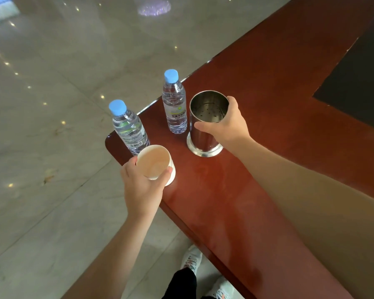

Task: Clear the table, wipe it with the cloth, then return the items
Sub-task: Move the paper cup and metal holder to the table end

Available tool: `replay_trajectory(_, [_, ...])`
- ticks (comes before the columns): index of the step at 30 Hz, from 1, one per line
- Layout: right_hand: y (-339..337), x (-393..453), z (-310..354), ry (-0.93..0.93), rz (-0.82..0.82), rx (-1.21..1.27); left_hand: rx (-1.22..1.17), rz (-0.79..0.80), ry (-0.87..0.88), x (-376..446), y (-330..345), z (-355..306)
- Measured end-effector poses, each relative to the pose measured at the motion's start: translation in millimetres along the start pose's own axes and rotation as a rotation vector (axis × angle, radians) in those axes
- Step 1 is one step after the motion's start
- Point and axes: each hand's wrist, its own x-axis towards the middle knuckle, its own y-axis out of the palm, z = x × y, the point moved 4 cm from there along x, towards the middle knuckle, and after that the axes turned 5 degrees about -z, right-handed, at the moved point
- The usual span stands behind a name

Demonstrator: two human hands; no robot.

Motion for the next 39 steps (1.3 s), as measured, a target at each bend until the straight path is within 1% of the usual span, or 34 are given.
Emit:
replay_trajectory(8, [5, -5, -1, 0.002, 0.007, -0.023, 0.044, 0.002, 0.050, -2, 7, -3])
replay_trajectory(13, [2, -9, -1, 0.013, 0.021, -0.002, 0.095, 0.034, 0.080, -2, 5, -4])
replay_trajectory(15, [-1, -10, -1, 0.015, 0.036, 0.021, 0.108, 0.022, 0.103, -5, 1, -7])
replay_trajectory(17, [-7, -11, 0, 0.020, 0.053, 0.048, 0.112, -0.018, 0.154, -8, -4, -14])
replay_trajectory(20, [-23, -14, 2, 0.027, 0.075, 0.064, 0.096, -0.073, 0.308, -21, -6, -30])
replay_trajectory(23, [-55, -22, 0, 0.002, 0.055, 0.047, 0.060, -0.030, 0.440, -44, 7, -55])
replay_trajectory(26, [-105, -39, -11, -0.011, -0.002, -0.051, -0.056, 0.153, 0.588, -74, 40, -86])
replay_trajectory(29, [-174, -60, -36, 0.061, -0.110, -0.126, -0.157, 0.397, 0.636, -114, 80, -114])
replay_trajectory(32, [-250, -95, -63, 0.146, -0.244, -0.205, -0.161, 0.611, 0.678, -161, 118, -130])
replay_trajectory(35, [-308, -144, -91, 0.231, -0.341, -0.283, -0.145, 0.858, 0.644, -205, 151, -130])
replay_trajectory(38, [-335, -198, -123, 0.342, -0.375, -0.312, -0.100, 1.180, 0.571, -247, 177, -123])
replay_trajectory(39, [-339, -215, -133, 0.382, -0.388, -0.312, -0.086, 1.263, 0.564, -261, 182, -121])
